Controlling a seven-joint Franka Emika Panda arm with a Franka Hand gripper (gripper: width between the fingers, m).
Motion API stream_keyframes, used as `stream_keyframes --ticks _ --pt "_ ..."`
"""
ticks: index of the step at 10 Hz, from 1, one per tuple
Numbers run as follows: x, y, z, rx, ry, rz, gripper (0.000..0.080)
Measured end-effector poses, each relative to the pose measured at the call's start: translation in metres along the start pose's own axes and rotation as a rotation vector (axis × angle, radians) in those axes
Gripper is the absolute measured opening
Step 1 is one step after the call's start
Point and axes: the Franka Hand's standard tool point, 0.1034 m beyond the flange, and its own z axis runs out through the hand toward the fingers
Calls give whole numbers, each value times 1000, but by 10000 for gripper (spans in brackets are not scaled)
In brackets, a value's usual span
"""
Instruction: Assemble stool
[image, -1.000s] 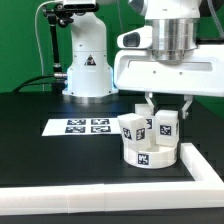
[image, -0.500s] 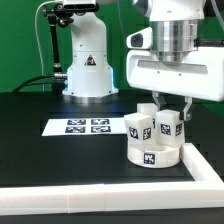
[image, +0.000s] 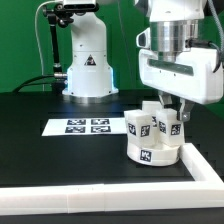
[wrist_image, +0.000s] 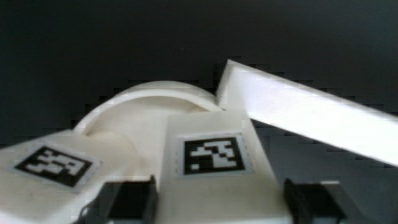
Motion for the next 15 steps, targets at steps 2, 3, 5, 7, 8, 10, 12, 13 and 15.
stream_keyframes --ticks 2,3,5,7,8,10,12,13,15 --pt "3 1 0 6 -17 126 344" --pt "4 0 0 11 -27 214 344" --pt "6 0 0 12 -35 303 344" --pt "5 0 1 13 -43 450 344" --pt "5 0 1 12 -47 503 344" --pt "4 -1 1 11 -59 619 344" --pt "4 -1 1 10 -65 673 344" --pt "1 0 2 9 -73 676 384" --pt "0 -2 -1 13 -77 623 581"
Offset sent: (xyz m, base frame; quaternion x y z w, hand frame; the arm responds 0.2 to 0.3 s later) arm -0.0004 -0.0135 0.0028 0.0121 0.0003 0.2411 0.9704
